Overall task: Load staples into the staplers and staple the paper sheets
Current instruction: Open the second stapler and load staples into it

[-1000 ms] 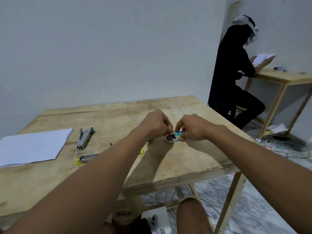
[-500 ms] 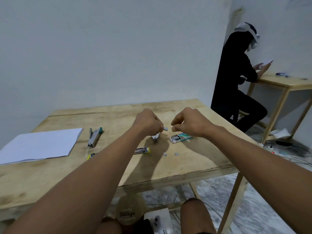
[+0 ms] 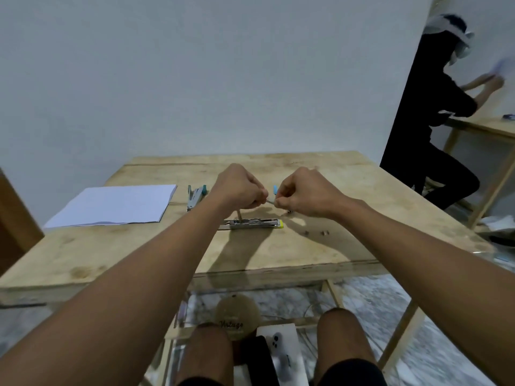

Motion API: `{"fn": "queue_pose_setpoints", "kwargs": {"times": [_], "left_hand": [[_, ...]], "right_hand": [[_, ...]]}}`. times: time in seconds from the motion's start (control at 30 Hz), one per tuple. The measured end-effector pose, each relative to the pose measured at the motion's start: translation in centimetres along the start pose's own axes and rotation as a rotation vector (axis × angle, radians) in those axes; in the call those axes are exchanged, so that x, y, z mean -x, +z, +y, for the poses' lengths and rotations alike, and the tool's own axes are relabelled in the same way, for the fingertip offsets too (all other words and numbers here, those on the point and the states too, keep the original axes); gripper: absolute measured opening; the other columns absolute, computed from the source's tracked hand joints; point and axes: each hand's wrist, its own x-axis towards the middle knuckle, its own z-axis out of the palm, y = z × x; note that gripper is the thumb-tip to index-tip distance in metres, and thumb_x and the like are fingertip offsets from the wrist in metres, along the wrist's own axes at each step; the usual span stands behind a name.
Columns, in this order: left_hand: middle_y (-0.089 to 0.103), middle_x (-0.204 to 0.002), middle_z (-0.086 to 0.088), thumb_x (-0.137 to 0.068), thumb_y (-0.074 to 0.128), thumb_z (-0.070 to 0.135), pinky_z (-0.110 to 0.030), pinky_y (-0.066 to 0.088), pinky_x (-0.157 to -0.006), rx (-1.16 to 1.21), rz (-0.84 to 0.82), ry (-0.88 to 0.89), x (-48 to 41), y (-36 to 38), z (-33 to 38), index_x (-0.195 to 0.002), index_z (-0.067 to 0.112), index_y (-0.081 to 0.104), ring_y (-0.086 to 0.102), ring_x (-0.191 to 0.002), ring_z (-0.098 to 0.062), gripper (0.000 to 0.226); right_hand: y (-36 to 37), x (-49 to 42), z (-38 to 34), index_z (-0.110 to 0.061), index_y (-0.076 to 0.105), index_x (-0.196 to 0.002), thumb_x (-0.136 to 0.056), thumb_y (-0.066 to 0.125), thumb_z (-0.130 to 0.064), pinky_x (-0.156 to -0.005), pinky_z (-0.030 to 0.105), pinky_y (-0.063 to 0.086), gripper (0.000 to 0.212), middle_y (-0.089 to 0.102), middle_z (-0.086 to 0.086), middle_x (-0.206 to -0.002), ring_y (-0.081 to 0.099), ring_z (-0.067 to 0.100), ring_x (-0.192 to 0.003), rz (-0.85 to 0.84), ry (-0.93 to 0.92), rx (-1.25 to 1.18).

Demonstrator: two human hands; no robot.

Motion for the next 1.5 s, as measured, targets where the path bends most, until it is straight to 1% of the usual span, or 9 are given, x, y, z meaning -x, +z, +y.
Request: {"fn": "queue_pose_setpoints", "kwargs": {"times": [0.17,0.37,0.47,0.67,0.8,1.0,1.13,1.3,1.5], "left_hand": [[0.072,-0.078,0.003,-0.079,0.065,0.011,-0.021,0.047,-0.069,-0.103,0.236,0.182,0.9,-1.5,-0.1,-0.080,0.017,0.075,0.063,-0.072,-0.009,0.012],[0.067,-0.099,0.003,-0.081,0.072,0.021,-0.023,0.049,-0.078,-0.401,-0.147,0.167,2.3,-1.9,-3.6,-0.109,0.022,0.069,0.063,-0.091,-0.013,0.028],[0.070,-0.093,0.002,-0.082,0.074,0.022,-0.025,0.051,-0.078,-0.449,-0.117,0.213,2.1,-1.4,-5.0,-0.095,0.021,0.071,0.064,-0.089,-0.014,0.014],[0.070,-0.081,0.005,-0.075,0.080,0.021,-0.024,0.050,-0.071,-0.362,-0.038,0.245,2.4,-0.8,-4.8,-0.082,0.022,0.072,0.064,-0.079,-0.011,0.012],[0.068,-0.082,0.001,-0.073,0.082,0.018,-0.024,0.047,-0.074,-0.312,0.032,0.192,4.5,-3.8,-6.4,-0.090,0.014,0.074,0.062,-0.081,-0.014,0.019],[0.067,-0.075,0.011,-0.073,0.082,0.021,-0.009,0.046,-0.059,-0.256,0.062,0.254,2.5,-1.4,-7.0,-0.084,0.023,0.068,0.062,-0.071,-0.003,0.019],[0.070,-0.078,0.007,-0.070,0.081,0.022,-0.018,0.052,-0.068,-0.268,0.106,0.303,2.9,-0.2,-6.9,-0.085,0.019,0.070,0.066,-0.076,-0.006,0.019],[0.065,-0.075,0.012,-0.073,0.081,0.023,-0.002,0.040,-0.057,-0.302,0.066,0.306,1.0,-0.9,-7.3,-0.089,0.018,0.070,0.059,-0.069,0.001,0.020],[0.069,-0.074,0.007,-0.070,0.084,0.019,-0.021,0.051,-0.068,-0.235,0.008,0.240,0.9,-1.1,-7.0,-0.082,0.023,0.067,0.064,-0.071,-0.007,0.020]], "right_hand": [[1.0,-0.1,-1.3,-0.018,0.076,-0.076,-0.077,0.070,-0.023,-0.076,0.031,0.054,0.008,0.075,0.000,-0.078,0.068,0.016,-0.078,-0.093,-0.048,0.106],[2.2,0.1,-2.2,-0.020,0.076,-0.078,-0.077,0.068,-0.019,-0.069,0.031,0.053,0.009,0.074,0.000,-0.078,0.066,0.017,-0.076,-0.155,-0.050,0.161],[2.0,-0.1,-2.1,-0.021,0.075,-0.077,-0.077,0.068,-0.019,-0.067,0.033,0.054,0.008,0.073,-0.001,-0.076,0.066,0.017,-0.074,-0.177,-0.051,0.161],[1.9,-0.4,-1.5,-0.026,0.070,-0.067,-0.076,0.068,-0.021,-0.066,0.033,0.052,0.010,0.071,-0.002,-0.072,0.064,0.017,-0.072,-0.216,-0.052,0.232],[3.2,-1.8,-5.1,-0.026,0.071,-0.066,-0.080,0.070,-0.022,-0.068,0.031,0.051,0.015,0.073,-0.004,-0.073,0.066,0.014,-0.071,-0.212,-0.205,0.361],[2.0,-1.6,-3.7,-0.019,0.073,-0.075,-0.076,0.071,-0.016,-0.063,0.027,0.049,0.004,0.070,-0.001,-0.074,0.065,0.018,-0.073,-0.335,-0.066,0.296],[1.7,-1.8,-3.3,-0.011,0.073,-0.087,-0.083,0.073,-0.013,-0.064,0.033,0.054,0.004,0.071,0.007,-0.082,0.067,0.022,-0.071,-0.324,-0.045,0.264],[1.6,-3.3,-4.0,-0.015,0.072,-0.079,-0.081,0.075,-0.016,-0.057,0.026,0.048,0.004,0.071,0.006,-0.079,0.066,0.019,-0.070,-0.443,-0.038,0.278],[2.1,-3.6,-3.8,-0.021,0.075,-0.077,-0.078,0.074,-0.019,-0.055,0.024,0.044,0.003,0.066,-0.004,-0.068,0.060,0.015,-0.064,-0.342,-0.128,0.440]]}}
